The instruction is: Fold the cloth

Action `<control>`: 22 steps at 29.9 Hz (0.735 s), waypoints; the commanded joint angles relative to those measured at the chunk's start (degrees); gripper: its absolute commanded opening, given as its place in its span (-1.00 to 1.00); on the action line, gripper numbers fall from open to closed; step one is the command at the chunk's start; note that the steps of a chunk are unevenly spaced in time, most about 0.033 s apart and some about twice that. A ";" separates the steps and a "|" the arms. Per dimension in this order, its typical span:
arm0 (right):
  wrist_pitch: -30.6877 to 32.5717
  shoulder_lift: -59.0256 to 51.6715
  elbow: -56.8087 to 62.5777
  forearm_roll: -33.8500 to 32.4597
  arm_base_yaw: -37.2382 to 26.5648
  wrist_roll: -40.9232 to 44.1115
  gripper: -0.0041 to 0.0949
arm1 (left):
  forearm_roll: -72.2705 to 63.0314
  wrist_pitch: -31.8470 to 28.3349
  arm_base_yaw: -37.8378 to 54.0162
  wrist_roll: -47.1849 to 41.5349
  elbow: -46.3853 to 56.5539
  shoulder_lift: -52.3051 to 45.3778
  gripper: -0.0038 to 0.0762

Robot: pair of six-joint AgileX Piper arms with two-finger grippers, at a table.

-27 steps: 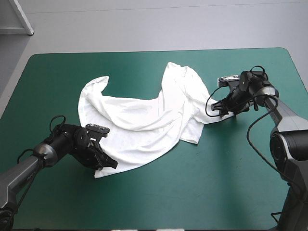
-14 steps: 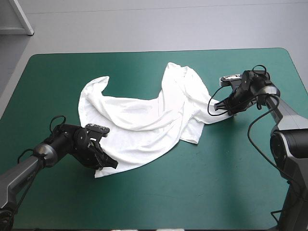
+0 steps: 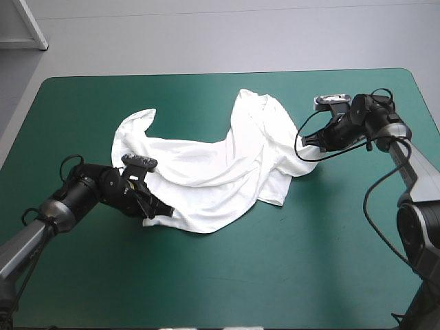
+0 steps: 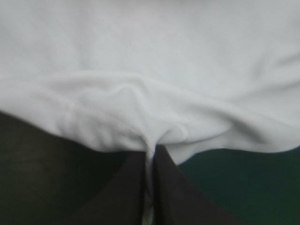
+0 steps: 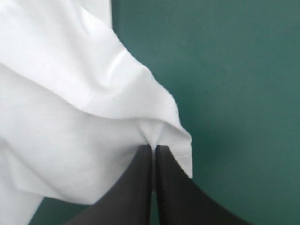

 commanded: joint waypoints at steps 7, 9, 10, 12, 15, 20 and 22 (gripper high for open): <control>-1.98 -19.06 -5.79 3.99 0.05 -0.35 -0.95 | 5.38 9.63 -0.30 -0.20 -26.87 -4.77 -0.86; -1.98 -21.77 -8.57 5.34 0.05 -0.35 -0.95 | 7.23 11.21 -0.30 -0.20 -32.16 -4.77 -0.86; -1.83 -23.12 -10.32 6.05 0.05 -0.35 -0.95 | 8.38 12.27 -0.30 -0.20 -36.14 -4.77 -0.86; -1.78 -25.22 -14.03 6.71 0.05 -0.35 -0.95 | 9.94 13.25 -0.30 0.10 -42.01 -4.77 -0.86; -1.66 -27.89 -19.25 7.97 0.05 -0.35 -0.95 | 11.30 13.81 -0.30 0.20 -51.09 -4.77 -0.86; -1.41 -30.38 -28.55 9.45 0.05 -0.35 -0.95 | 12.25 14.13 -0.30 0.50 -64.21 -4.77 -0.86; -1.54 -31.16 -32.67 10.07 0.05 -0.35 -0.95 | 12.34 13.40 -0.30 2.12 -69.27 -4.77 -0.86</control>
